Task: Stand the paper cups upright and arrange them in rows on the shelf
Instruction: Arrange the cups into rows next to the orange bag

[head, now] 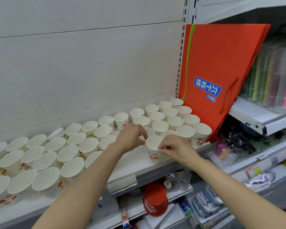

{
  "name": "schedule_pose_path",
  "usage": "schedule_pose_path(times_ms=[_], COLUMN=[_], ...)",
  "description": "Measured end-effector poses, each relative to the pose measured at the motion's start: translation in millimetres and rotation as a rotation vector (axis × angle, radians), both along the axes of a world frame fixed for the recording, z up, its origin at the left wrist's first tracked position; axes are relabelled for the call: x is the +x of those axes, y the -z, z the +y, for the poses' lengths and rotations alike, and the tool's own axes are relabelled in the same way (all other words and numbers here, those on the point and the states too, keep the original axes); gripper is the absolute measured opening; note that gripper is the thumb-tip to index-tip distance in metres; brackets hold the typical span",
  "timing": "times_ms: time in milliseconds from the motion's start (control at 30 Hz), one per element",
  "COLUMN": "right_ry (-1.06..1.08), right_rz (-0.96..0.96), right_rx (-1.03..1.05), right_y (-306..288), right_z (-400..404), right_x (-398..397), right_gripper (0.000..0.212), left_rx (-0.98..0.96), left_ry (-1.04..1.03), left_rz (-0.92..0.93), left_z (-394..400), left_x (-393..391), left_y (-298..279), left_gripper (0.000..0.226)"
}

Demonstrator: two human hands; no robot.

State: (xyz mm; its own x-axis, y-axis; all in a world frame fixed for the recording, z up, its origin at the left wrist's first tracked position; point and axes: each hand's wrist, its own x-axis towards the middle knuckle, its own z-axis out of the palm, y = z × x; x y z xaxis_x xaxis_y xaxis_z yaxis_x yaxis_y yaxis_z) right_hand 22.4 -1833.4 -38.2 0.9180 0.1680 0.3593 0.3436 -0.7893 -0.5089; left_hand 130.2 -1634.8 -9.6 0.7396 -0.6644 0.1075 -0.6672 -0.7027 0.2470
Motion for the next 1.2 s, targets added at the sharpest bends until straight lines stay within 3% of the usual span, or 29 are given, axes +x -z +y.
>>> schedule_pose_path(times_ms=[567,833,933,1000,1133,1200], right_ry=[-0.061,-0.146,-0.145,-0.130,-0.048,-0.024], right_rz=[-0.072,-0.134,-0.089,-0.111,-0.250,-0.240], right_rx=[-0.179,-0.279,-0.264,-0.213,-0.212,-0.259], right_y=[0.7,-1.2,-3.0,-8.1,-28.5,-41.5], right_z=[2.6,-5.3,-8.5,-7.4,8.0,25.1], right_x=[-2.5,3.7,3.3,5.2,35.4,60.5], right_gripper=[0.014,0.007,0.023,0.029,0.004,0.003], left_rx=[0.010,0.046,0.050,0.030,-0.080,-0.113], left_ry=[0.043,0.058,0.057,0.018,-0.238,-0.370], left_rz=[-0.092,-0.103,-0.117,-0.143,-0.212,-0.194], left_z=[0.5,1.0,4.2,14.5,56.5,79.9], left_x=[8.9,10.8,11.9,13.0,19.6,21.9], left_y=[6.3,2.8,1.9,-1.7,-11.7,-14.8], left_gripper=[0.011,0.013,0.027,0.035,0.025,0.018])
